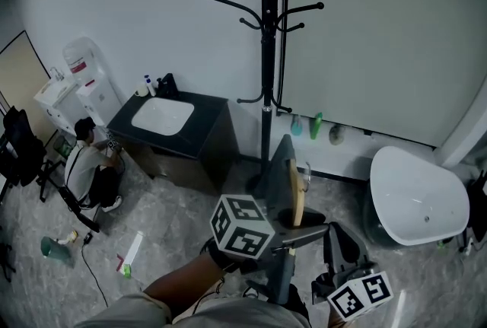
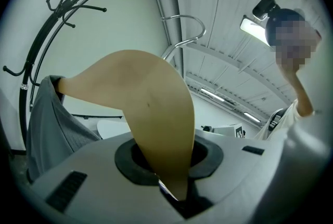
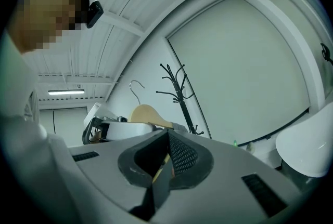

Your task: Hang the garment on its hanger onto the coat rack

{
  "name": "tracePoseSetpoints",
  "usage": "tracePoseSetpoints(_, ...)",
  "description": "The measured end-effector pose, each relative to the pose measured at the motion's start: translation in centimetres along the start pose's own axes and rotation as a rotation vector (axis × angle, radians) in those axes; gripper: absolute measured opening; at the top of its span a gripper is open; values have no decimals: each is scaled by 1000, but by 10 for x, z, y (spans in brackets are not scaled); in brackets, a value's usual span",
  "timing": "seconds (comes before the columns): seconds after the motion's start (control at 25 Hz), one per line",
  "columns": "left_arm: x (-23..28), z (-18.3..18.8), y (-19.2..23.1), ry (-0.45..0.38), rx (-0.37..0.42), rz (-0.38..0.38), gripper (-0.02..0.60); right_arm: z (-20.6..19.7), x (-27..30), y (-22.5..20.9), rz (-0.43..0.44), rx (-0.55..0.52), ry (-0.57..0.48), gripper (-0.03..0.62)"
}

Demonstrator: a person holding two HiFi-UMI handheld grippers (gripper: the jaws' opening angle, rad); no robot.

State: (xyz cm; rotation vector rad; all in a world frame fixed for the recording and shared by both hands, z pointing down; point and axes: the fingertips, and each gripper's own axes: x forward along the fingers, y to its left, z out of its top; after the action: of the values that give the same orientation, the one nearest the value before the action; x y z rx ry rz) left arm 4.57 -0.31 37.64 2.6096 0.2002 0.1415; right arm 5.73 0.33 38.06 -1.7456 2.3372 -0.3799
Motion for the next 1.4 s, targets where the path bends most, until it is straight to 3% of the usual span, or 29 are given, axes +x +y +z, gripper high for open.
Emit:
tracePoseSetpoints(0.44,46,55,105,-15,-98,-24,81,42,98,-94,53,2,1,15)
tracePoseSetpoints(0.64,74,87,149,-49,-118,2,80,65,133,-138,93,1,4,15)
tracePoseSetpoints(1.0,107,148,212,-111,-60,81,80,94,171,-198,142,-13,-14,15)
tracePoseSetpoints(1.4,108,221,283,-155,19,151,81,108,222,-236,151,-14,-27,15)
